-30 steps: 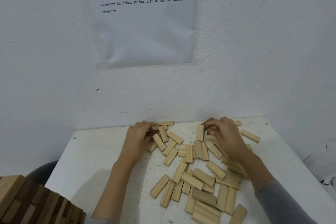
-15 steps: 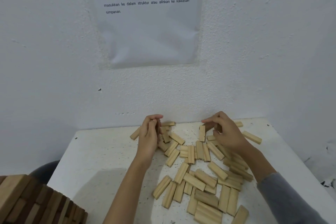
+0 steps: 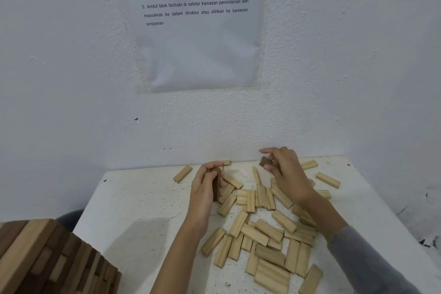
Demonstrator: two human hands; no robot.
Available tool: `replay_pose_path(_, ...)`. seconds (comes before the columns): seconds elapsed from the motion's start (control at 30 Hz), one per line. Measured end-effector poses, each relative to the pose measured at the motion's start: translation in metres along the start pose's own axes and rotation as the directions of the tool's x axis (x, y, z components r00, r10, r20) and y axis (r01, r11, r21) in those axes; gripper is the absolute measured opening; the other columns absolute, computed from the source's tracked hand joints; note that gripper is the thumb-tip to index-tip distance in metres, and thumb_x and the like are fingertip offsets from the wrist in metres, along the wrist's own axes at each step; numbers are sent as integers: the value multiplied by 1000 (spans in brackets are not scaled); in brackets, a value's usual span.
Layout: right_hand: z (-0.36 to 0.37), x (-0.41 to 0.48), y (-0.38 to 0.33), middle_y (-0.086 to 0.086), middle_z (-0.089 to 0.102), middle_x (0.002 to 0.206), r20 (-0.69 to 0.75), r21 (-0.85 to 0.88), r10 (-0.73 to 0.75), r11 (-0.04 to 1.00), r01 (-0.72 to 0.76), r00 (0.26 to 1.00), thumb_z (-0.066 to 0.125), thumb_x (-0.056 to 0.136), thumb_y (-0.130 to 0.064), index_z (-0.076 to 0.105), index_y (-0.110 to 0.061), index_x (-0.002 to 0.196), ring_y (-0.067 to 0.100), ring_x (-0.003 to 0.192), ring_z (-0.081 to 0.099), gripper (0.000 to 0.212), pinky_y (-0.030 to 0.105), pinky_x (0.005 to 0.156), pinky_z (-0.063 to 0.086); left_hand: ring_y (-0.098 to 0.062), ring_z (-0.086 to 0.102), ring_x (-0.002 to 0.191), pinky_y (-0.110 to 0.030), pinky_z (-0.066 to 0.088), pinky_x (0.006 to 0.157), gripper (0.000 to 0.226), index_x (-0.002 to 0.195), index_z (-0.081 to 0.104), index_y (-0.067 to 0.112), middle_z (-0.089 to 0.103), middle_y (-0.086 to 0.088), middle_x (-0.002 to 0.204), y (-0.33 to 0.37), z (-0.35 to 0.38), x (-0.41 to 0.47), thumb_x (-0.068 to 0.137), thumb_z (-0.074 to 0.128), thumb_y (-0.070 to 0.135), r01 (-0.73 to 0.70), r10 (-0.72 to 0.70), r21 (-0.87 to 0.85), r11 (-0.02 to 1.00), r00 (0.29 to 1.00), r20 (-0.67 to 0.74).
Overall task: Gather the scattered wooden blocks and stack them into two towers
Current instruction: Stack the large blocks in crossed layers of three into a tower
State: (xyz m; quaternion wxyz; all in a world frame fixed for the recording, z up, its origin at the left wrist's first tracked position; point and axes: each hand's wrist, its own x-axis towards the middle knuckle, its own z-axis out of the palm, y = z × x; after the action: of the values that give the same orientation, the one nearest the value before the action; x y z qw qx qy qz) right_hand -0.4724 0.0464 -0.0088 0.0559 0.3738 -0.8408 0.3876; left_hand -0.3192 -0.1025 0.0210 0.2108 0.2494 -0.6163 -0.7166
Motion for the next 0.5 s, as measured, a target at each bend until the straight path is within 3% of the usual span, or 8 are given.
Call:
replay_pose_path(0.17,-7,-15,-47,1,41,105,-13,58,49,997,-48,999,44,101,-22,42,-23,138,14,102,41,36,31,90,41,-9,61,69,-23,48,65,28,106,65,16,64,0,79,6,-10,-22,101,39,8,-20,20,-16,1000,1000,9)
replay_pose_path(0.27,-13,-32,-78,-2,37,100,-9,289,92,953,-85,996,43,102,-20,45,-23,129,-4,77,52,28,16,73,49,-8,61,69,-22,48,62,28,105,65,19,65,0,79,10,-14,-39,102,40,9,-38,39,-23,999,999,23)
replay_pose_path(0.33,-13,-44,-95,1,41,105,-13,422,169,894,-148,985,49,100,-20,51,-24,121,-7,72,55,21,11,66,49,-7,62,71,-24,48,65,26,109,62,24,67,4,79,12,-16,-52,102,41,11,-57,57,-10,998,998,21)
replay_pose_path(0.43,-8,-62,-113,2,52,106,8,521,270,821,-234,963,60,94,-29,58,-33,107,1,80,59,15,23,70,53,-5,64,74,-26,49,69,24,115,57,27,69,10,78,14,-21,-71,102,43,13,-78,78,-3,997,997,18)
replay_pose_path(0.5,-4,-76,-123,3,60,93,50,599,290,757,-261,956,63,92,-28,61,-31,104,15,74,59,12,21,62,49,-5,64,74,-25,49,67,23,118,56,25,68,7,83,16,-23,-85,101,45,13,-86,86,-8,996,996,27)
